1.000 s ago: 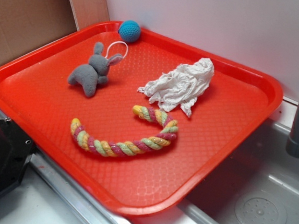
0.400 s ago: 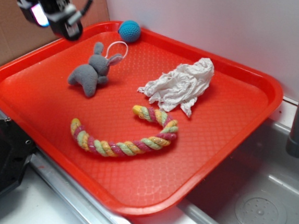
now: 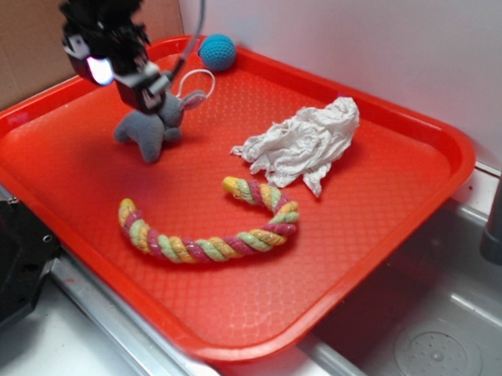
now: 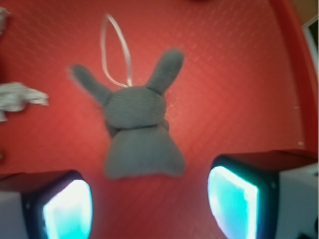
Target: Grab the gray animal.
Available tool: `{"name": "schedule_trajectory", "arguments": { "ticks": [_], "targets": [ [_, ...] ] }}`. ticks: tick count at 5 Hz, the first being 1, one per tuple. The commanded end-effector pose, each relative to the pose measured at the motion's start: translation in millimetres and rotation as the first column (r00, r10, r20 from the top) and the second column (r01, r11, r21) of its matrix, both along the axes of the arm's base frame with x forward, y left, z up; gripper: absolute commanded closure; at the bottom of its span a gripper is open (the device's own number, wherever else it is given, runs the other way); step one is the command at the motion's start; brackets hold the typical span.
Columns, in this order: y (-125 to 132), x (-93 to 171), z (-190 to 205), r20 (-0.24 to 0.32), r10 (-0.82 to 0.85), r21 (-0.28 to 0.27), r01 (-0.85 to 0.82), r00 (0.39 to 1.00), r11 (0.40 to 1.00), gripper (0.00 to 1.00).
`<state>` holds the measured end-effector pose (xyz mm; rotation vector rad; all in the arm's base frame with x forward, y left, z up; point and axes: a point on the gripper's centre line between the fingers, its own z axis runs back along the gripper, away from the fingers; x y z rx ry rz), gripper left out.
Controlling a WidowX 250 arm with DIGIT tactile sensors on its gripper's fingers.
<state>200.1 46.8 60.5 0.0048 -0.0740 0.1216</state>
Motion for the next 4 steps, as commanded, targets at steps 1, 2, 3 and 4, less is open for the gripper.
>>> {"name": "schedule_trajectory", "arguments": {
  "ticks": [1, 2, 3, 4],
  "targets": [
    [5.4, 32.9, -30.6, 0.019, -0.046, -0.002, 0.046, 0.999, 0.999, 0.0],
    [5.6, 36.2, -38.7, 0.008, -0.039, -0.034, 0.039, 0.999, 0.999, 1.0],
    [6.1, 43.7, -41.9, 0.002, -0.037, -0.025, 0.037, 0.999, 0.999, 1.0],
    [2.9, 44.9, -7.4, 0.005, 0.028, 0.016, -0.028, 1.0, 0.999, 1.0]
  ]
}}
